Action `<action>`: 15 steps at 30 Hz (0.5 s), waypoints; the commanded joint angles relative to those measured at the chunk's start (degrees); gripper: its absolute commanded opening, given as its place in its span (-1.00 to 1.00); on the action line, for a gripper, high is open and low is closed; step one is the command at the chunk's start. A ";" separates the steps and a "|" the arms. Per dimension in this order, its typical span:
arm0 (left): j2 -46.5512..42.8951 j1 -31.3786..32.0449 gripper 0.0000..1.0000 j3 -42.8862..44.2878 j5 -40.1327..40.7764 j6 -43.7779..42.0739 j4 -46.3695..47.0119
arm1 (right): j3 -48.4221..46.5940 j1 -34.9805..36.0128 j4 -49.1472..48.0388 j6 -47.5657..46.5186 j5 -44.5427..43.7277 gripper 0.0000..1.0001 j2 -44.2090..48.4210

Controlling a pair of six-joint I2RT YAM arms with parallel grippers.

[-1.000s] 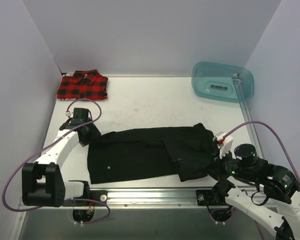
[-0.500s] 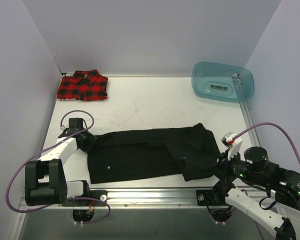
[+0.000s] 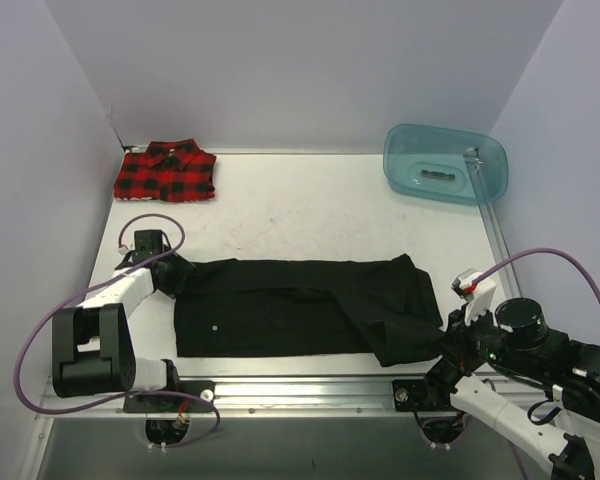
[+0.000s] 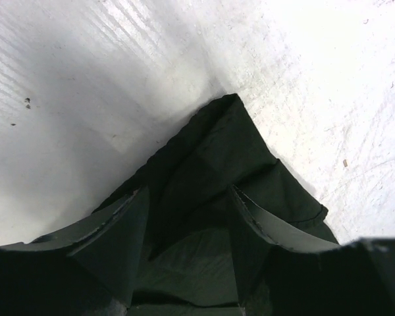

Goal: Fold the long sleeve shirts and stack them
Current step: Fold the shirt

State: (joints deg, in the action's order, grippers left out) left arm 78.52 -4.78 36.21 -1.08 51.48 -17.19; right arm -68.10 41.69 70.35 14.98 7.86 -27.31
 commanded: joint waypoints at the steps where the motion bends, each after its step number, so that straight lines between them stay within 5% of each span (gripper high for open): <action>1: -2.65 -0.41 0.21 0.62 0.46 -2.17 -0.47 | -0.46 0.23 1.90 -1.09 0.05 -1.00 -2.83; 8: -10.05 0.90 0.27 6.93 4.94 -10.08 -5.66 | -0.99 0.32 0.94 -2.15 2.78 -1.00 -5.47; 15: -4.72 12.06 0.26 13.27 6.62 -14.04 -6.63 | -0.64 0.23 -0.73 -2.59 3.57 -1.00 -7.49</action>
State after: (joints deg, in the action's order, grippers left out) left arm 70.59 3.66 46.17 3.92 40.84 -22.92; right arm -68.10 41.69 70.50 13.23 10.55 -33.28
